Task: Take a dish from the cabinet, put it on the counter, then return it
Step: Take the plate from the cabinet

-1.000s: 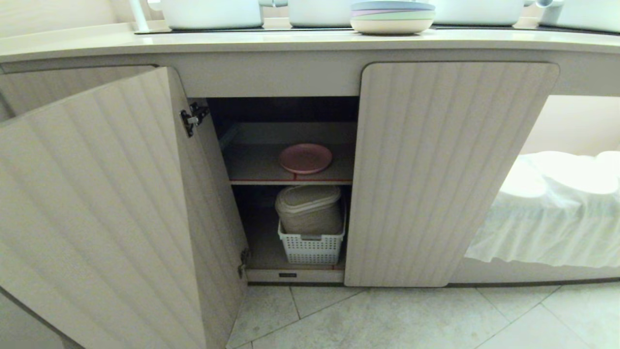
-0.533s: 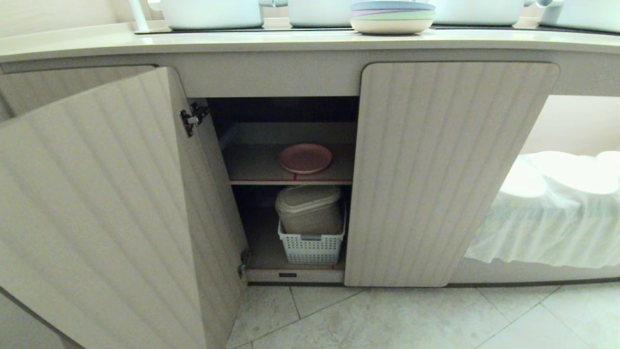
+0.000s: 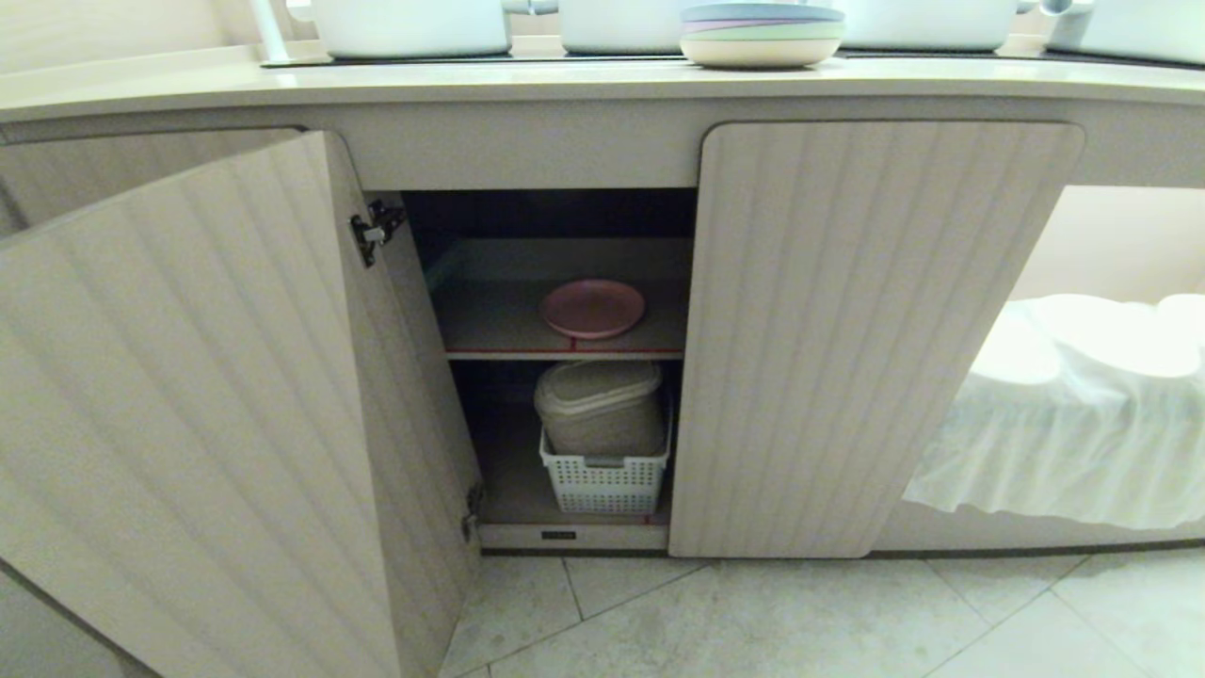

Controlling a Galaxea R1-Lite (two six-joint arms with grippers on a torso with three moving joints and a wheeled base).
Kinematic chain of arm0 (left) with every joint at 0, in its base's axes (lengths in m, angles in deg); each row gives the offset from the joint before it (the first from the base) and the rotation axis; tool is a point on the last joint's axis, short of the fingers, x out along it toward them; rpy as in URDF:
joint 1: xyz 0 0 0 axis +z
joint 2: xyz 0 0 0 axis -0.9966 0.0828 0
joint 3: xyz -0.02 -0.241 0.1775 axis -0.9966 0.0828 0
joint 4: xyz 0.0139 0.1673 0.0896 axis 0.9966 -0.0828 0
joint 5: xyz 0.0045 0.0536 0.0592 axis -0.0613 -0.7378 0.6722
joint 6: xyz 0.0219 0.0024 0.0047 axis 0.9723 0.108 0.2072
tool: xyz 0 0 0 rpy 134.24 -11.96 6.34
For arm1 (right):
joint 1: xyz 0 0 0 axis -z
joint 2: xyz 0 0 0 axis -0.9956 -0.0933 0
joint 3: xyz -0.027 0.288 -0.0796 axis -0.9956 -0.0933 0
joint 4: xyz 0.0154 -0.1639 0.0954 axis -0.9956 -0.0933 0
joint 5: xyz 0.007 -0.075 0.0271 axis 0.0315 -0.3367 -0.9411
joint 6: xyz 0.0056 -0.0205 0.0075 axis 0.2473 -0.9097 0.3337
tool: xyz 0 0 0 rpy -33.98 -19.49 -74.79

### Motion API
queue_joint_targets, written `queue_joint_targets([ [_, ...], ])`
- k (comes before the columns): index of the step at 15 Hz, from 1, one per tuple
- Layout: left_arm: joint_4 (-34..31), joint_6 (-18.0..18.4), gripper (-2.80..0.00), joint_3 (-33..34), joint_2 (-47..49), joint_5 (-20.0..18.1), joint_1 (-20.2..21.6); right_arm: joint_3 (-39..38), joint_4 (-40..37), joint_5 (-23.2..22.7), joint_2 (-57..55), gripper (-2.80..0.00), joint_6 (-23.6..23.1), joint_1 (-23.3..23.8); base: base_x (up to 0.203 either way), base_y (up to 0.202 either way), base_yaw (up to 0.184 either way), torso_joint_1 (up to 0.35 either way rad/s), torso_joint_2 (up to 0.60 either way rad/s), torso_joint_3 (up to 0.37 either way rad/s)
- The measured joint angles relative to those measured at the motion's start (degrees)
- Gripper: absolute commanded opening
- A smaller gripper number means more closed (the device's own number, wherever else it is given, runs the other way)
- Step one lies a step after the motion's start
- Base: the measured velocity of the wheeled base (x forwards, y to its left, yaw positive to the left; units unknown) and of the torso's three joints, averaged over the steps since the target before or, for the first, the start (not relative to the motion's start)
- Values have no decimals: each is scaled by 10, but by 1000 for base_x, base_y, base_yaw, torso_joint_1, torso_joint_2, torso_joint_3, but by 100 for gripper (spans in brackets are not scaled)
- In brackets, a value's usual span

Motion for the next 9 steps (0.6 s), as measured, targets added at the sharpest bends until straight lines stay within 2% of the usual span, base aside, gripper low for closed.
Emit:
queue_joint_targets([
  [3, -1, 0, -280, 0, 0, 0, 0, 0, 1, 0, 0, -280, 0, 1, -3, -66, 5, 2, 2, 1],
  [9, 0, 0, -280, 0, 0, 0, 0, 0, 0, 0, 0, -280, 0, 0, 0, -194, 1, 1, 3, 3],
])
